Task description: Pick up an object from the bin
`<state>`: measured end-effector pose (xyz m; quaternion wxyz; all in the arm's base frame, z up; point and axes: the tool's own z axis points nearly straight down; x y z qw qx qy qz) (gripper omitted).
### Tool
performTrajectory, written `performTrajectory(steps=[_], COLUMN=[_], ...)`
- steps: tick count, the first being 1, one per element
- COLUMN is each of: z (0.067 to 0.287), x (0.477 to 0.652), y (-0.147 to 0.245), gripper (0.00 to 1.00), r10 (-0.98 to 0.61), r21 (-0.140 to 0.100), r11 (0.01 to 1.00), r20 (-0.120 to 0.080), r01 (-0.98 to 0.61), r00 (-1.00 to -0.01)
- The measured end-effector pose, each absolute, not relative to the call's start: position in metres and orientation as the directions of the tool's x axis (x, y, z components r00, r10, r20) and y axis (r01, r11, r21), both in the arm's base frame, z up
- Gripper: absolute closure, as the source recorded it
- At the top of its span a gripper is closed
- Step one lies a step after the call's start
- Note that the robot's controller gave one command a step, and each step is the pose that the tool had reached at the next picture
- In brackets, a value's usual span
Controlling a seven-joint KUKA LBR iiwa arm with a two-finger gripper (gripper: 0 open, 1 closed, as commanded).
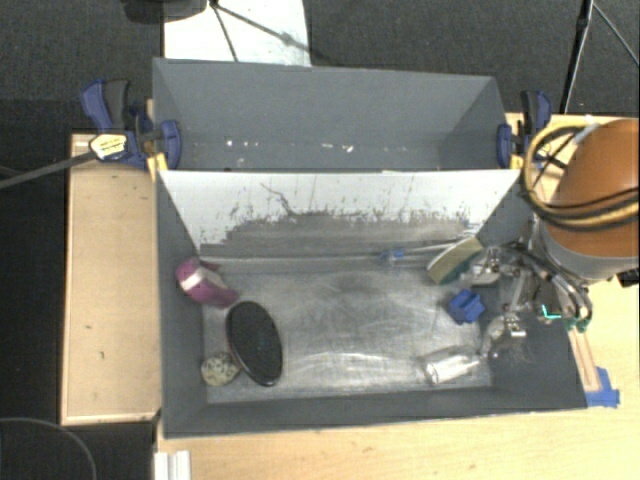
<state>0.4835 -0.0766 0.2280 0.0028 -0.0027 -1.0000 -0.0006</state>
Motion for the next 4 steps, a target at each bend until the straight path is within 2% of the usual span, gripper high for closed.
performTrajectory(steps=[1, 2, 3, 4], z=[0.232, 0.232, 0.088, 0.073], x=[0.485, 0.485, 0.501, 0.504], y=[-0.076, -0.076, -0.064, -0.078], gripper=[1.0, 0.0, 0.0, 0.0], r10=[0.0, -0.003, 0.027, 0.124], r21=[0.0, 0.0, 0.001, 0.005], r11=[1.0, 1.0, 1.0, 0.992], r20=[-0.003, -0.003, -0.005, -0.003], r01=[0.0, -0.003, 0.027, 0.124], r00=[-1.0, -1.0, -1.0, -0.992])
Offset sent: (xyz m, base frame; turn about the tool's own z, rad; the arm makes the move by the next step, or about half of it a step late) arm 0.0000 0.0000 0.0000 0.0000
